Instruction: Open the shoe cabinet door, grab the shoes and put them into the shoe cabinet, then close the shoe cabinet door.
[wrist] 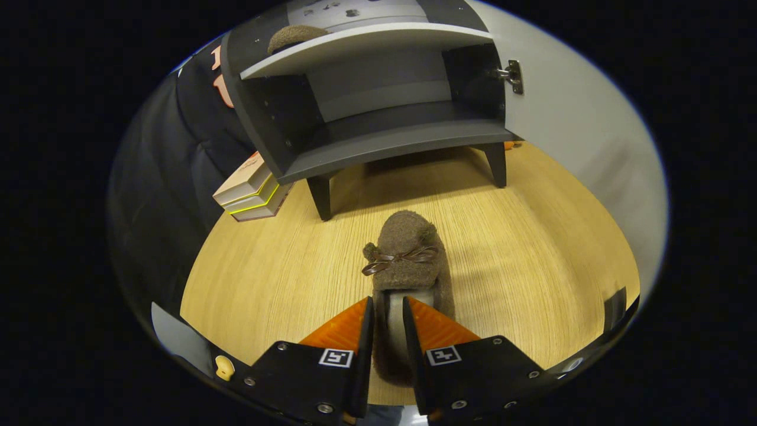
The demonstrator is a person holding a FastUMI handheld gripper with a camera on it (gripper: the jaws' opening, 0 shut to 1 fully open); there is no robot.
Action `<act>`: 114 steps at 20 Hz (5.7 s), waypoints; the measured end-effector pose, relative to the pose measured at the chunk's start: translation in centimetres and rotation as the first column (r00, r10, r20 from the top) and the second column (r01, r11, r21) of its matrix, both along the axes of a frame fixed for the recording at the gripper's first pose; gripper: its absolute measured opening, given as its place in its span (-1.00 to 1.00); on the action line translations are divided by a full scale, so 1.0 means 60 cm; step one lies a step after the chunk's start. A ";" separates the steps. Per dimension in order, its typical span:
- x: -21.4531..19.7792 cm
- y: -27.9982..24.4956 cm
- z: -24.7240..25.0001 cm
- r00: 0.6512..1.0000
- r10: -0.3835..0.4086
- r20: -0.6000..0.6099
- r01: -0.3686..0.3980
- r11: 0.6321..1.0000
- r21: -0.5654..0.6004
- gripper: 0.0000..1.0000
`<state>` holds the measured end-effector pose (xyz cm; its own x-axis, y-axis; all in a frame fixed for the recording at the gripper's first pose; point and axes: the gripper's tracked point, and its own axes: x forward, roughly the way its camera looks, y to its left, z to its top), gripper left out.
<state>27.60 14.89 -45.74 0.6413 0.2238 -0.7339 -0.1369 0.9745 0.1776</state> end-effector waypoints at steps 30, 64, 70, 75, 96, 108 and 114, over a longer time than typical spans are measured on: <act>0.075 0.007 0.154 0.983 -0.004 0.183 -0.003 0.999 0.037 -0.86; 0.570 0.022 0.556 0.925 0.028 0.379 0.008 0.996 -0.094 -0.86; 0.630 0.011 0.509 0.952 -0.007 0.305 0.041 0.994 -0.105 -0.86; 0.634 0.005 0.499 0.954 -0.017 0.299 0.056 0.991 -0.123 -0.68; 0.424 -0.026 0.647 0.874 -0.041 0.484 0.101 0.990 -0.097 -0.58; 0.174 -0.052 0.709 0.834 -0.050 0.550 0.116 0.989 -0.086 -0.51; 0.047 -0.101 0.737 0.806 -0.065 0.588 0.162 0.980 -0.113 -0.44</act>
<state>30.42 8.84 -1.54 0.9709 0.0406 -0.2360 -0.0535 0.9974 -0.0487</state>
